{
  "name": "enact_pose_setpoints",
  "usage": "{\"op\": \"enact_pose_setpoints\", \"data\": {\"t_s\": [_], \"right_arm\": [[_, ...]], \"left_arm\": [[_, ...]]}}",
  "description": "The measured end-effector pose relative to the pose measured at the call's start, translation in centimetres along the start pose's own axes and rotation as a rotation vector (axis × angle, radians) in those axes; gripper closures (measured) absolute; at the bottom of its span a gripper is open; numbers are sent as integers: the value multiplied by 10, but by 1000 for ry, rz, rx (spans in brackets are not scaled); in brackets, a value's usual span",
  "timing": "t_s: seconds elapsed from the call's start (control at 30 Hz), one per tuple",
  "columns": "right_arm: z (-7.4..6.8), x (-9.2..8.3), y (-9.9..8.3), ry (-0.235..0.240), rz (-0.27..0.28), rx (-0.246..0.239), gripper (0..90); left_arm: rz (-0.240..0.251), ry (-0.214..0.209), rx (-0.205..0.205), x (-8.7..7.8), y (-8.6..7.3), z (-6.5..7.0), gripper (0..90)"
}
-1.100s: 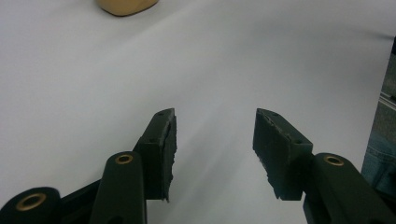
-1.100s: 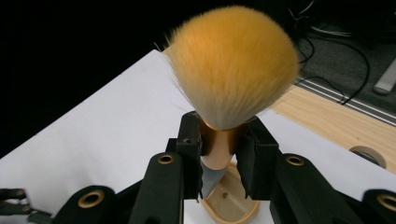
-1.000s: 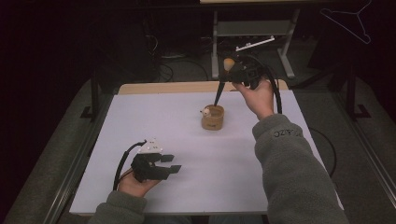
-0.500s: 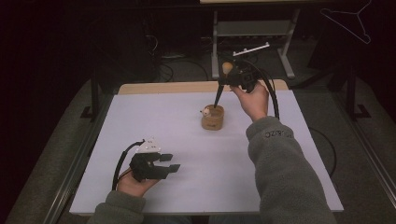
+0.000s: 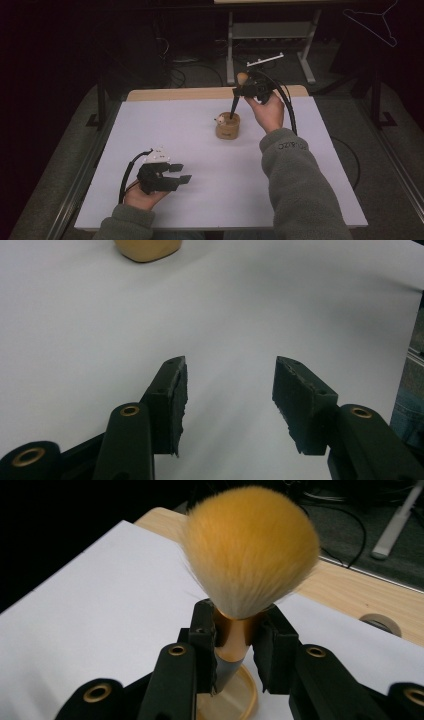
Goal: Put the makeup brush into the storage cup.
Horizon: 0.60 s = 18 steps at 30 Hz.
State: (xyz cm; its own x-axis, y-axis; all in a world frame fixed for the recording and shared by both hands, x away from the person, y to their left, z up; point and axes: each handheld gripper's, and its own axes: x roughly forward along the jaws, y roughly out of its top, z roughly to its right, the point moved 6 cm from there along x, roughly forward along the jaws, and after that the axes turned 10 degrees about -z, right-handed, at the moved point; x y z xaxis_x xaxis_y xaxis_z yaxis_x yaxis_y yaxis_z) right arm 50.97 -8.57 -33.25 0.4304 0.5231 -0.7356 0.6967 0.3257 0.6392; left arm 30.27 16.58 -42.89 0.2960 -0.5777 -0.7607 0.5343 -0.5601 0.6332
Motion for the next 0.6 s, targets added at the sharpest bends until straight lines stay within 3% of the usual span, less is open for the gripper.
{"op": "enact_pose_setpoints", "data": {"t_s": [0.6], "right_arm": [[5, 27, -19, 16, -37, 40, 710]], "left_arm": [[7, 2, -35, 0, -2, -4, 431]]}}
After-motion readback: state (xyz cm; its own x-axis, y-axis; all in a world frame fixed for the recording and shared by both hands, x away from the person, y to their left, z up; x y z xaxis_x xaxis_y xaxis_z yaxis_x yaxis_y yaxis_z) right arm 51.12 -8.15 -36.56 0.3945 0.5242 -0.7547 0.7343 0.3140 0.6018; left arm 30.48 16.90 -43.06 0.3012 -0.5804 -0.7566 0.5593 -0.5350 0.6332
